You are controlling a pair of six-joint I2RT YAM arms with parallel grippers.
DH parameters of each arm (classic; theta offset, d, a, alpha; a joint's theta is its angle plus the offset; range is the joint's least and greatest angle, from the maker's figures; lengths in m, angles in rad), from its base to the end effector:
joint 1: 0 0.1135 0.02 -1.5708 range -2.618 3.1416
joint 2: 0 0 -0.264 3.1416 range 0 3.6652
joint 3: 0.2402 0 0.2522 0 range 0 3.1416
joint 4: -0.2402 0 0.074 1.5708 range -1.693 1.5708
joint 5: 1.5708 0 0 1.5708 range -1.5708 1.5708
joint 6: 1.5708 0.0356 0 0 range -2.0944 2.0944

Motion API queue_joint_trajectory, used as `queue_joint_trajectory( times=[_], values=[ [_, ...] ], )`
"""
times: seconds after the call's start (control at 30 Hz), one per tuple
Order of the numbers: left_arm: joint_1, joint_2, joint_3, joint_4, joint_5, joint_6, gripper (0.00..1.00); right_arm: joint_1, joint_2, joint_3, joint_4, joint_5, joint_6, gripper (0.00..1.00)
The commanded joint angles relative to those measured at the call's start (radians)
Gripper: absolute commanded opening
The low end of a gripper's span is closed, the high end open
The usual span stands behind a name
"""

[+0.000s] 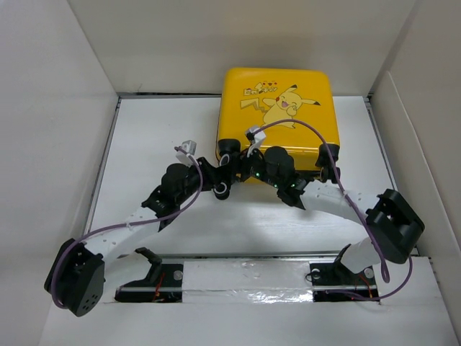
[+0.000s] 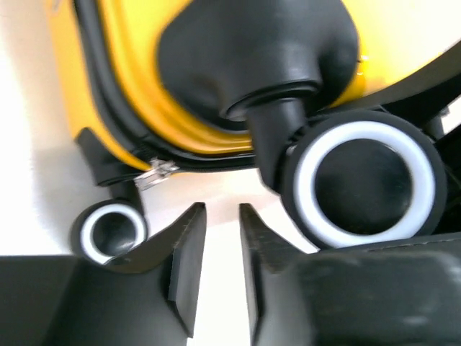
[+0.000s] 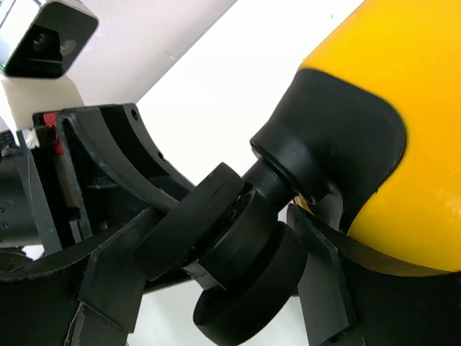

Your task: Pack the luggage

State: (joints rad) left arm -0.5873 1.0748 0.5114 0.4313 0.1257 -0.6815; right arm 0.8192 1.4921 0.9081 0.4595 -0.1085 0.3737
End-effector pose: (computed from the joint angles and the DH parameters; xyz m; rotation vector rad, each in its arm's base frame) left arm 0.1989 -0.1377 0.2512 0.0145 1.8170 -1.0339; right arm 0.2329 0.2549 0.2781 -0.4796 1.7286 0.9689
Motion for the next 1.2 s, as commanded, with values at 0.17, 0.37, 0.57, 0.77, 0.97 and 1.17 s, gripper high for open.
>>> queue_joint_trajectory(
  times=[0.17, 0.37, 0.57, 0.77, 0.97, 1.17],
  values=[
    [0.0, -0.026, -0.053, 0.007, -0.107, 0.074, 0.27, -0.025, -0.076, -0.077, 0.13, 0.007, 0.028, 0.08],
    [-0.045, 0.08, -0.053, 0.139, -0.155, 0.128, 0.24, -0.034, -0.104, -0.097, 0.125, -0.003, 0.031, 0.08],
    [-0.045, 0.157, -0.028, 0.199, -0.205, 0.155, 0.27, -0.043, -0.09, -0.094, 0.131, -0.029, 0.034, 0.06],
    [-0.045, 0.227, 0.024, 0.198, -0.247, 0.181, 0.31, -0.043, -0.044, -0.054, 0.09, -0.054, 0.019, 0.22],
    [-0.045, 0.255, 0.038, 0.224, -0.258, 0.189, 0.3, -0.043, -0.004, -0.006, 0.025, -0.04, 0.008, 0.51],
    [-0.045, 0.257, 0.056, 0.224, -0.253, 0.194, 0.28, -0.043, 0.017, 0.032, 0.016, -0.023, 0.004, 0.55]
  ],
)
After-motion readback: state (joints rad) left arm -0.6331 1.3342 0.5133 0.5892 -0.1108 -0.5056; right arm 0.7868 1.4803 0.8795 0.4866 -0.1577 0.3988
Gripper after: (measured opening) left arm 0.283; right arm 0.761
